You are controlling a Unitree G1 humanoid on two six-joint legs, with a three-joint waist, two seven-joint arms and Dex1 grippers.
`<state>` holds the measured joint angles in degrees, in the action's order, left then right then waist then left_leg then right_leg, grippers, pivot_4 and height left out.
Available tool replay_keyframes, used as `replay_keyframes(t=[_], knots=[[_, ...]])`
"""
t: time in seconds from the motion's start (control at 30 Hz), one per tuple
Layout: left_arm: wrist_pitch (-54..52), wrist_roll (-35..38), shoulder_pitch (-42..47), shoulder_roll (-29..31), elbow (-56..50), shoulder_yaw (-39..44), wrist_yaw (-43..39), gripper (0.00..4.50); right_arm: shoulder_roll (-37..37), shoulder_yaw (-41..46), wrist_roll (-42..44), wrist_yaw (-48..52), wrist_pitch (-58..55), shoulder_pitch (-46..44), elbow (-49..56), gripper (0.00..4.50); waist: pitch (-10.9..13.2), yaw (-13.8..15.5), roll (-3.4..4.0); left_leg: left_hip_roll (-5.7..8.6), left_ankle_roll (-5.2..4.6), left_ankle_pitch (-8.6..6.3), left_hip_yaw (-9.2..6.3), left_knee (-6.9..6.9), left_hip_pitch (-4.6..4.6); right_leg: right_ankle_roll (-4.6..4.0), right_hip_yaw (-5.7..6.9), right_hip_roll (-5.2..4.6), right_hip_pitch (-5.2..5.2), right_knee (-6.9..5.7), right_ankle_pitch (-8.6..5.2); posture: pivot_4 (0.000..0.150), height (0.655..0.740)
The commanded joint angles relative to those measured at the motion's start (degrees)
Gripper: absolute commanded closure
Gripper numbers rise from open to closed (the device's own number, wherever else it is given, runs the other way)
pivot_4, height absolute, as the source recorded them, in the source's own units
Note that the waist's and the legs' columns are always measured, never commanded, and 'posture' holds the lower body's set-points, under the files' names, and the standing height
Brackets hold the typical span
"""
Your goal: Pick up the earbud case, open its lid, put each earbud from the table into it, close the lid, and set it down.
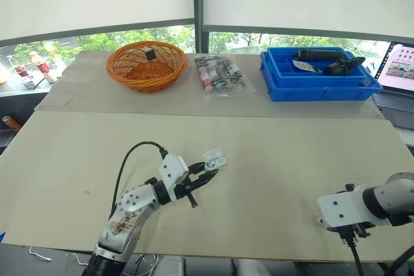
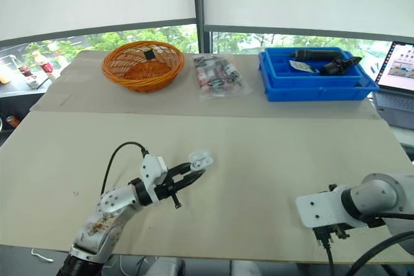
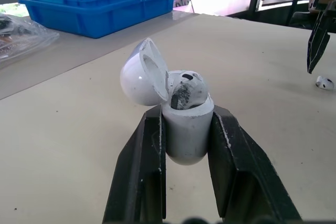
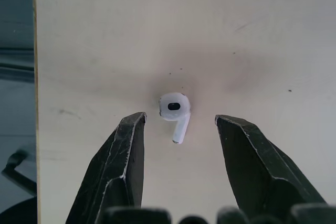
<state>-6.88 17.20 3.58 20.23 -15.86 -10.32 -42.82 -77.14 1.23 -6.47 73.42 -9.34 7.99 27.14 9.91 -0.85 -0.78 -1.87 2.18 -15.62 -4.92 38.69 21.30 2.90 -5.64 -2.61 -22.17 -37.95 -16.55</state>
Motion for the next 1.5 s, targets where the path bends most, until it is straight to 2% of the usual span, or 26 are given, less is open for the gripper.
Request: replay_keyframes(t=[0.03, 0.43, 1.13, 1.2, 1.33, 1.37, 1.5], knots=[[0.07, 0.20, -0.27, -0.03, -2.81, 0.03, 0.58, 3.92, 0.62, -2.73, -1.51, 0.04, 1.40, -3.02, -1.29, 2.11, 0.00, 0.00, 0.00, 0.00, 0.00, 0.00, 0.00, 0.00, 0.01, 0.00, 0.00, 0.00, 0.00, 0.01, 0.00, 0.150, 0.7163], [-0.87, 0.31, -0.65, 0.04, -3.41, -0.12, 1.42, 3.92, 1.99, -7.84, -0.17, 3.70, -0.43, -8.20, -0.78, 2.11, 0.00, 0.00, 0.00, -0.01, 0.00, 0.00, 0.00, 0.00, 0.00, 0.00, 0.01, 0.00, 0.00, 0.00, 0.00, 0.150, 0.7163], [-0.70, 0.17, -0.40, -0.34, -2.90, -0.58, 1.51, 3.92, 1.64, -10.09, -2.13, 4.83, -2.10, -9.10, -2.23, 2.11, 0.00, 0.03, 0.00, -0.01, 0.00, 0.00, 0.00, 0.01, 0.00, 0.00, 0.01, -0.01, 0.01, 0.00, 0.00, 0.150, 0.7163], [-0.70, 0.18, -0.32, -0.41, -2.86, -0.60, 1.55, 3.92, 1.72, -10.00, -1.84, 5.01, -2.55, -9.03, -1.99, 2.65, 0.00, 0.04, -0.01, -0.01, 0.00, 0.00, 0.00, 0.01, 0.00, 0.00, 0.01, -0.01, 0.01, 0.00, 0.00, 0.150, 0.7163], [-0.66, 0.19, -0.23, -0.46, -2.79, -0.66, 1.51, 3.92, 1.84, -9.93, -1.90, 5.33, -2.93, -9.02, -1.81, 4.02, 0.00, 0.02, -0.01, -0.01, 0.00, 0.00, 0.00, 0.02, 0.00, 0.00, 0.01, 0.00, 0.01, 0.00, 0.00, 0.150, 0.7163], [-0.63, 0.18, -0.21, -0.48, -2.75, -0.68, 1.53, 3.92, 1.85, -9.90, -1.90, 5.36, -2.94, -9.01, -1.80, 4.18, -0.01, 0.02, -0.01, -0.01, 0.00, 0.00, 0.00, 0.02, 0.00, 0.00, 0.01, 0.00, 0.01, 0.00, 0.00, 0.150, 0.7163], [-0.53, 0.15, -0.16, -0.54, -2.62, -0.72, 1.57, 3.92, 2.14, -9.38, -1.22, 5.32, -2.92, -9.46, -1.21, 4.18, 0.00, 0.02, -0.01, -0.01, 0.00, 0.00, 0.00, 0.01, 0.00, 0.00, 0.01, 0.00, 0.01, 0.00, 0.00, 0.150, 0.7163]])
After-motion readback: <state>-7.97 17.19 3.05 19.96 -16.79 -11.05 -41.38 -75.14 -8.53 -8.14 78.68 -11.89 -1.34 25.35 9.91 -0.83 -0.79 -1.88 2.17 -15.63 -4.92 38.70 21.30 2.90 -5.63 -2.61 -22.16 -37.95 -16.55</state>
